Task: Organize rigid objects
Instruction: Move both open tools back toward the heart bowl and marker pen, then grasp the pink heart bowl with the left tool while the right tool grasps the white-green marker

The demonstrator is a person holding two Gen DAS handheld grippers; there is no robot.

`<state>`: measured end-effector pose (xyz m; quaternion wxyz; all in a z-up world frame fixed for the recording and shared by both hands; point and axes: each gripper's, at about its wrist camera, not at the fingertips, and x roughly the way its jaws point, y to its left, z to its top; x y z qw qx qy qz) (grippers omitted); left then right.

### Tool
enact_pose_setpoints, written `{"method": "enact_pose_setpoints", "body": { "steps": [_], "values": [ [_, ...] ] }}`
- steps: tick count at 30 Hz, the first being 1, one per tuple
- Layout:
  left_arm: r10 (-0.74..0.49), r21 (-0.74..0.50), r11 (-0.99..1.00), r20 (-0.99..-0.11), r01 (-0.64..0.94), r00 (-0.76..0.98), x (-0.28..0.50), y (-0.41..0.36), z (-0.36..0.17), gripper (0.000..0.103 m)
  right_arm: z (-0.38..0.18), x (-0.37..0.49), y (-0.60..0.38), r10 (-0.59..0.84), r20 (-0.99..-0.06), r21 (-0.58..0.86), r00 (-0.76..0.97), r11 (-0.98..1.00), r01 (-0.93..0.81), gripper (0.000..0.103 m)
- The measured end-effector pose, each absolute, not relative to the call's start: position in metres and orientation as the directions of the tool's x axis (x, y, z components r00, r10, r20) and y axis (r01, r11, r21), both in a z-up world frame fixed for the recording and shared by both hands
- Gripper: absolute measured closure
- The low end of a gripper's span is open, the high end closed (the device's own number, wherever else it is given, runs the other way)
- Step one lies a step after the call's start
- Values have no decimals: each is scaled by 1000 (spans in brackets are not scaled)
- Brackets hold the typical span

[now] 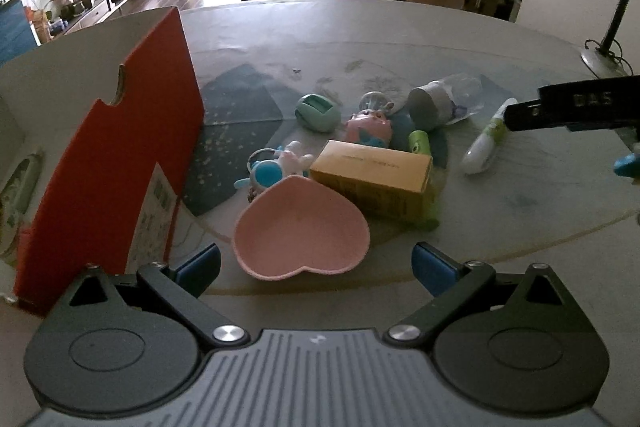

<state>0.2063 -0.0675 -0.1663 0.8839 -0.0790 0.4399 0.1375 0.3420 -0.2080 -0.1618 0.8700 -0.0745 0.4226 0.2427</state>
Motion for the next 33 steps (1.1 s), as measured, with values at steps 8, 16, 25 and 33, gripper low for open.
{"method": "enact_pose_setpoints", "body": {
  "steps": [8,16,25,33],
  "values": [
    [189,0,946,-814,-325,549,217,-63,-175,6,-183,371,-196,300,-820,101,487,913,-394,26],
    [196,0,939,-822,-344,534,220,-55,-179,19,-193,374,-193,290,-838,102,462,916,-389,43],
    [200,11,942,-819,-335,538,221,-58,-178,25,-189,367,-196,304,-835,108,459,908,-405,68],
    [193,7,944,-821,-329,537,218,-58,-177,25,-184,348,-211,320,-832,109,452,895,-433,83]
  ]
}}
